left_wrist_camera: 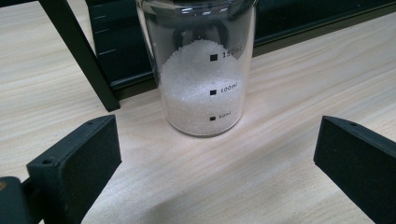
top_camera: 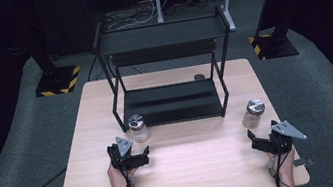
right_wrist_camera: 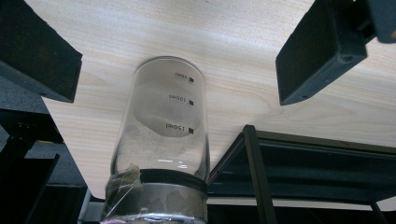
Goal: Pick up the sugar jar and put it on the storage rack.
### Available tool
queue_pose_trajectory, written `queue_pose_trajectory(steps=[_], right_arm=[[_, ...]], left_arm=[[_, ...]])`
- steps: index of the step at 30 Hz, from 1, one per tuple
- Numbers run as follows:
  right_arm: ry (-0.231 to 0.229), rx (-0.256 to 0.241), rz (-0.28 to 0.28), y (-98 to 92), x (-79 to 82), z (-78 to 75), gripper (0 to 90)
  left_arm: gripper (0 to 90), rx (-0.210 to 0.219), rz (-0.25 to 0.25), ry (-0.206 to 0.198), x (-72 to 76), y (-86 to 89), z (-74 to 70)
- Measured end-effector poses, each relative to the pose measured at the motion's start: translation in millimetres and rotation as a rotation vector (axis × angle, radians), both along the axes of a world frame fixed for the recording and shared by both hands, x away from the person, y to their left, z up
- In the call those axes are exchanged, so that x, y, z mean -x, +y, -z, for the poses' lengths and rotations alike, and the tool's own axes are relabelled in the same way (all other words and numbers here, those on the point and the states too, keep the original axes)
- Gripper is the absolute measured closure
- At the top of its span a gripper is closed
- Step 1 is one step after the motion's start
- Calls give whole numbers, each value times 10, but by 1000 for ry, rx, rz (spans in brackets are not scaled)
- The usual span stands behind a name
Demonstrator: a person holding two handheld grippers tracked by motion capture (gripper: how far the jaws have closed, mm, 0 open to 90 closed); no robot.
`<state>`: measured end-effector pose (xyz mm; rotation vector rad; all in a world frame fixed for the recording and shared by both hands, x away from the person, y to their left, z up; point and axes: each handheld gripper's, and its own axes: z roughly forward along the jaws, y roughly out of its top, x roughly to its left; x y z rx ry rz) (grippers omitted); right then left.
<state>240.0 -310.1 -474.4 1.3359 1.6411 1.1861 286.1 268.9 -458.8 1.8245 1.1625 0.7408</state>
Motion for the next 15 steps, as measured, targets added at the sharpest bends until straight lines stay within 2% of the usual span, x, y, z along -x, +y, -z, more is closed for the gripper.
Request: queue_pose_trajectory(steps=[5,6,7,8,12,15], right_arm=[[-1,-4,-1,-7,0,2,0],[-1,-5,-1,-9,0,3,0],[-3,-6,-1,-10,1,5,0],[-2,-6,-3,-11,0,4,0],[-9,-1,-5,-8,9,11,0],[-11,-7,-4,-14,12,16,0]], left_arm=[[0,-2,-1,2,-2,-3,-4],[0,16,4,8,-9,21,-3],[0,16,4,8,-9,21,-3],[0,38,1,6,-1,33,7],[0,70,3,2,-9,45,28],[0,69,-14,3,-45,3,23]])
